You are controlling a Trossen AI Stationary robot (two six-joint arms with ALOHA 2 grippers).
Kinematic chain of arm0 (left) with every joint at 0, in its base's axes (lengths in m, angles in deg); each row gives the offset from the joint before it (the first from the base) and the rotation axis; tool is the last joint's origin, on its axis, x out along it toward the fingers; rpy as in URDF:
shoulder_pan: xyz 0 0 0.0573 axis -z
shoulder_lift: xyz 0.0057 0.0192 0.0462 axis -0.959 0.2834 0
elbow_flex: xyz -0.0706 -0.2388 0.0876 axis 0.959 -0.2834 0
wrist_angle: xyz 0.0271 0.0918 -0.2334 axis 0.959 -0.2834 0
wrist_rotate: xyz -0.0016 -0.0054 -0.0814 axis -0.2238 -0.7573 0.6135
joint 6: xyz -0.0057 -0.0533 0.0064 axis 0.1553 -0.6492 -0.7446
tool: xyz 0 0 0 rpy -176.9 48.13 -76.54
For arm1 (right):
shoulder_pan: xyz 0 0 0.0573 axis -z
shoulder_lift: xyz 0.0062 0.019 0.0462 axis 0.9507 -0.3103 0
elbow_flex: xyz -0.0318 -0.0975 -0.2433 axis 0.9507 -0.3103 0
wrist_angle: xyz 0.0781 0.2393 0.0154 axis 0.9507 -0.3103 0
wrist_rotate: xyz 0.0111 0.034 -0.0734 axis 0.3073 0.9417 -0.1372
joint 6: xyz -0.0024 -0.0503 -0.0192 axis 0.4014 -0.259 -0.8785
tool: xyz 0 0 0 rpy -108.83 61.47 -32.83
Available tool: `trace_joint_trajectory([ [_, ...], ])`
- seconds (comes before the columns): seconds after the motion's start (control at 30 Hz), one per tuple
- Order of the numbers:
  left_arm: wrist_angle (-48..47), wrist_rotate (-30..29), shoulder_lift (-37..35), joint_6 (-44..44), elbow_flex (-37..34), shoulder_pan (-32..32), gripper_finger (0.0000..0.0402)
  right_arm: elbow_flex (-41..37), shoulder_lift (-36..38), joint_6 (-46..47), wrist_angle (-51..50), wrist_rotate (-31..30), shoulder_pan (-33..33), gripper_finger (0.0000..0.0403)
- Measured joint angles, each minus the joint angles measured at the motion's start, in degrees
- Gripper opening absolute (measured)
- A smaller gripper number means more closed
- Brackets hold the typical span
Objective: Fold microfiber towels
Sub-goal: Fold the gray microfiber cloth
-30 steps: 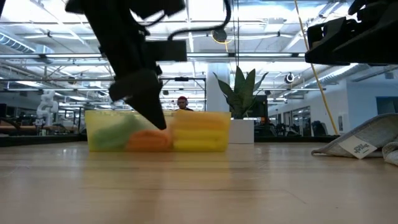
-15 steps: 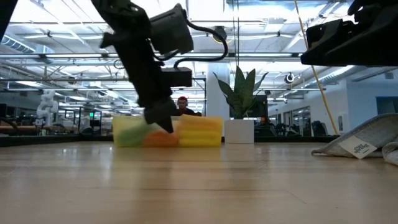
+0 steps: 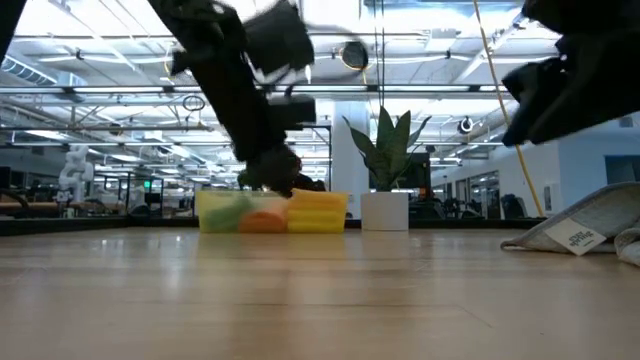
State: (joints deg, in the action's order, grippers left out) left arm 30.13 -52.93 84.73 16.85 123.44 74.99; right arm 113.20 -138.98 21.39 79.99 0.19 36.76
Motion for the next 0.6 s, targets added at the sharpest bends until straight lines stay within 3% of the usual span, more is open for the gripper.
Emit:
trace_joint_trajectory([
  [0.17,6.2,0.4,0.2,-5.7,0.1,9.2,0.0012,3.4,-3.5,10.5,-13.7,5.0,2.3,0.0140],
  [0.33,15.8,-0.4,2.3,-3.9,0.1,16.2,0.0017,3.5,-7.7,14.2,-16.7,12.5,5.9,0.0139],
  [0.6,29.2,2.5,6.6,3.0,0.1,18.6,0.0010,3.9,-11.4,13.3,-19.6,17.9,10.4,0.0114],
])
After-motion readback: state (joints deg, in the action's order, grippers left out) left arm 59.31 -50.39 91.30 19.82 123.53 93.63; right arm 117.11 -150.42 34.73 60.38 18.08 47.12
